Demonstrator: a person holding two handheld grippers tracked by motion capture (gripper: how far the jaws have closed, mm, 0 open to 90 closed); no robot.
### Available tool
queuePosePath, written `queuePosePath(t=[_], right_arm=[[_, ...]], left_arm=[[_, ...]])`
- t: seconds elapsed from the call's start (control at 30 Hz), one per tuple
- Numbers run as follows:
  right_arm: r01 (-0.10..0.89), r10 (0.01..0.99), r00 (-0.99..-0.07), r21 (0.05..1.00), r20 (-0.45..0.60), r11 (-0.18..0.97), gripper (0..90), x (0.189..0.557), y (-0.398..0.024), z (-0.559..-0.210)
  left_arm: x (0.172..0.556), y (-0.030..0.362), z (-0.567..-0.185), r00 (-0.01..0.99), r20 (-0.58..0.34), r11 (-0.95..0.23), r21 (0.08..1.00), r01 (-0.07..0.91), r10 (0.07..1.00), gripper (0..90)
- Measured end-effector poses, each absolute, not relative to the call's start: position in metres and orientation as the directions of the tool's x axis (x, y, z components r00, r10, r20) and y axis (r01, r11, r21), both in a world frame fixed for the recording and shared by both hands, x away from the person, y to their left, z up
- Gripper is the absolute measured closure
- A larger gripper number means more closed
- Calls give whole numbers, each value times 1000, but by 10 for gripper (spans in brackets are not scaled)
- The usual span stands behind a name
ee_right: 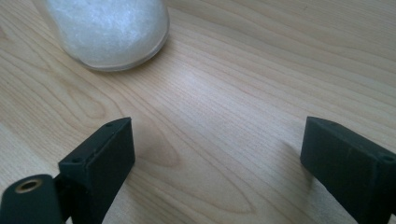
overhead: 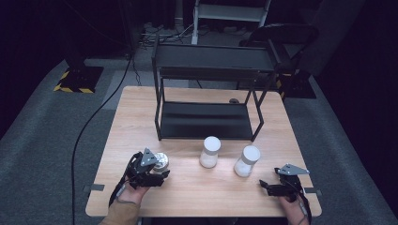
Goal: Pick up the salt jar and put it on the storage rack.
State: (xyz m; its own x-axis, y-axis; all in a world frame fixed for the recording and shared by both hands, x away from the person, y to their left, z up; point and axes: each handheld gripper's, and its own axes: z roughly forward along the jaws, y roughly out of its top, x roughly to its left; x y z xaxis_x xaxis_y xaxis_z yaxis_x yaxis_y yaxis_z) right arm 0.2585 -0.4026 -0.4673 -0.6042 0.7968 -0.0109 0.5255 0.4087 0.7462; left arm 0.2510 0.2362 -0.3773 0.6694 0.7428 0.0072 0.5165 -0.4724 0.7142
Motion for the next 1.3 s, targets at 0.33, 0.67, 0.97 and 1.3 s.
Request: queuePosePath(t=[0.33, 0.67, 0.97, 1.3], right_arm=[[525, 797, -604, 746, -11, 409, 97, 258, -403, -467], [526, 797, -604, 746, -11, 409, 97, 259, -403, -467], [526, 797, -604, 746, -11, 408, 97, 259, -403, -467], [526, 797, -604, 746, -11, 408, 97, 259, -403, -467]], left_arm=[[270, 228, -364, 677, 8, -483, 708, 516, 736, 300], [285, 222, -342, 683, 19, -489, 712, 504, 730, 300], [296, 217, -328, 684, 15, -480, 724, 496, 729, 300], [310, 205, -315, 686, 39, -494, 724, 482, 726, 300]])
